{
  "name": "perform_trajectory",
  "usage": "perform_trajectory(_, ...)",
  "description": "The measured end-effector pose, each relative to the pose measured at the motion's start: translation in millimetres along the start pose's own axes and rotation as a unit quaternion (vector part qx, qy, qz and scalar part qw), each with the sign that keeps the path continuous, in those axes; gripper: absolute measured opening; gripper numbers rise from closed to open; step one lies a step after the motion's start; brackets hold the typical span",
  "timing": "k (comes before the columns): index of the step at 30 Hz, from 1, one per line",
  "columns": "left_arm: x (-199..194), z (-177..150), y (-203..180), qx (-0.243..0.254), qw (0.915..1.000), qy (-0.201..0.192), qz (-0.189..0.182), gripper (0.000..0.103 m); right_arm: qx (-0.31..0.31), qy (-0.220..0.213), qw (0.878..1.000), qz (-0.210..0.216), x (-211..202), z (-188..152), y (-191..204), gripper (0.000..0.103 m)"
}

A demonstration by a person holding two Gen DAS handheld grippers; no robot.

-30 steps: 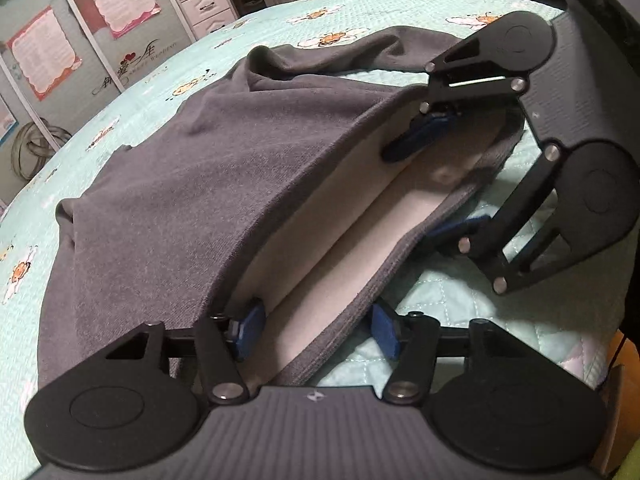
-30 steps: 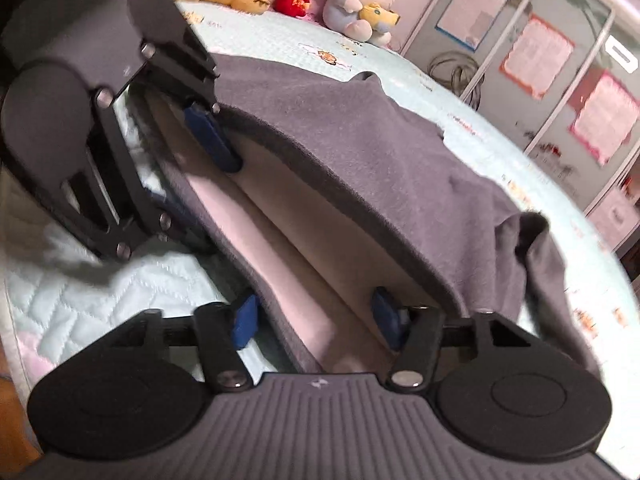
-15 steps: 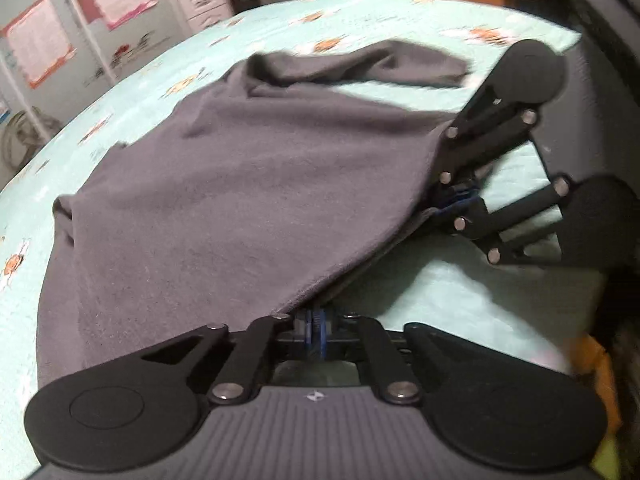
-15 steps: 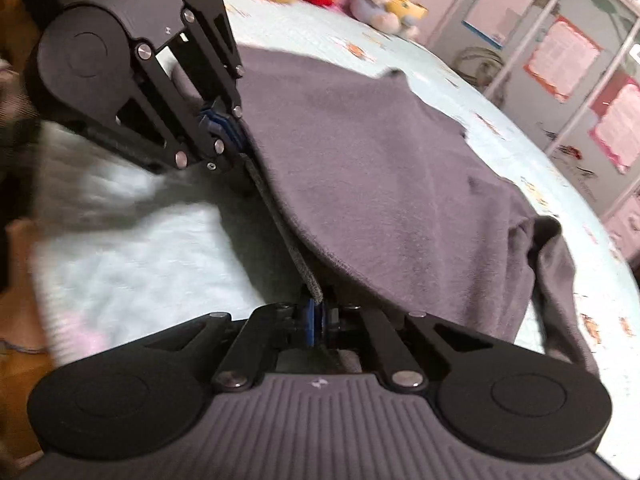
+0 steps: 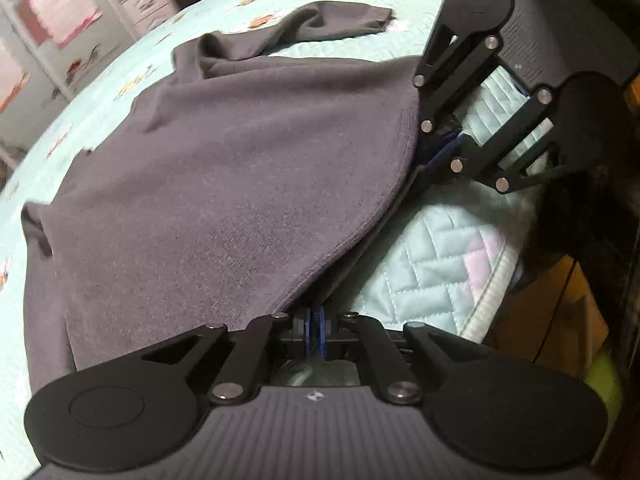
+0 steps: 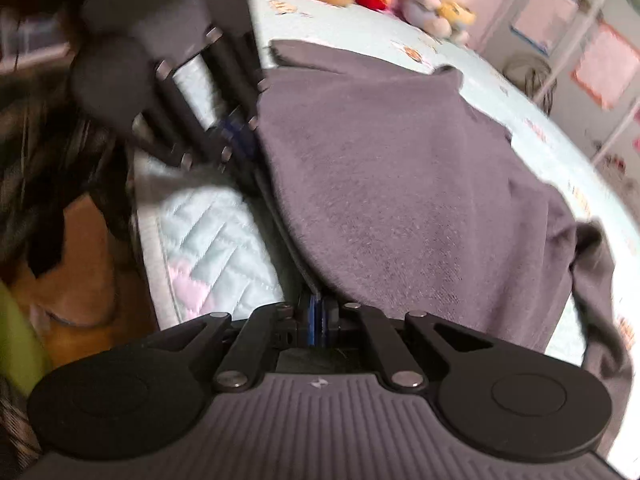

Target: Fold clothes

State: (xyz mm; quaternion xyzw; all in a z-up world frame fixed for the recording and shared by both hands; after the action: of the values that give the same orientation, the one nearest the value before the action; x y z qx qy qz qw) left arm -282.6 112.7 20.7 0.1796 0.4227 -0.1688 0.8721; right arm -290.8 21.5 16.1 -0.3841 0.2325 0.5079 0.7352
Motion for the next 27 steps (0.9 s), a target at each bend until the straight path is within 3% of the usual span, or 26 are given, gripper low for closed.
perform_trajectory(4,1,-5,-3,-0.002,1.0,-0.001,0.006,0.002,-0.009,0.0,1.0,-0.008,0,-4,8,0.002)
perform_trajectory(8,2,-10,-6,-0.004,0.9999,-0.003,0.012,0.002,0.04,-0.016,0.999,0.009,-1,-10,-5,0.002)
perform_trajectory(11,2,-12,-7,-0.01,0.9998,-0.008,0.015,0.001,0.07,-0.019,0.997,0.027,-5,-12,-14,0.01)
perform_trajectory(15,1,-13,-7,-0.02,0.9996,-0.014,0.016,0.0,0.122,-0.023,0.989,0.084,-20,-19,-24,0.039)
perform_trajectory(16,2,-14,-8,-0.018,0.9995,-0.016,0.018,0.0,0.14,-0.026,0.985,0.1,-26,-22,-26,0.041)
perform_trajectory(19,2,-15,-8,-0.021,0.9994,-0.02,0.021,0.0,0.208,-0.05,0.968,0.133,-44,-34,-42,0.041)
perform_trajectory(23,1,-15,1,-0.062,0.9978,-0.024,0.003,0.001,0.342,-0.122,0.922,0.133,-66,-59,-86,0.041)
perform_trajectory(25,1,-15,6,-0.08,0.9965,-0.024,-0.008,0.002,0.395,-0.148,0.902,0.091,-67,-69,-111,0.051)
perform_trajectory(27,1,-15,9,-0.092,0.9953,-0.023,-0.017,0.002,0.434,-0.15,0.888,0.022,-65,-80,-134,0.058)
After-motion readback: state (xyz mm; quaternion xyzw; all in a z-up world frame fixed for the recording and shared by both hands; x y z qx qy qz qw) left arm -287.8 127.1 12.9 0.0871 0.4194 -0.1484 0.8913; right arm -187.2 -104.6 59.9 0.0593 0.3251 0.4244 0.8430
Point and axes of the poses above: each gripper's, at about its wrist camera, not at the fingertips, and x roughly the way its jaws point, y to its left, z to its top, the point moved 3 cm from there along x, roughly the way its jaws point, and after that the axes turned 5 degrees about -x, right-handed, at the moved point
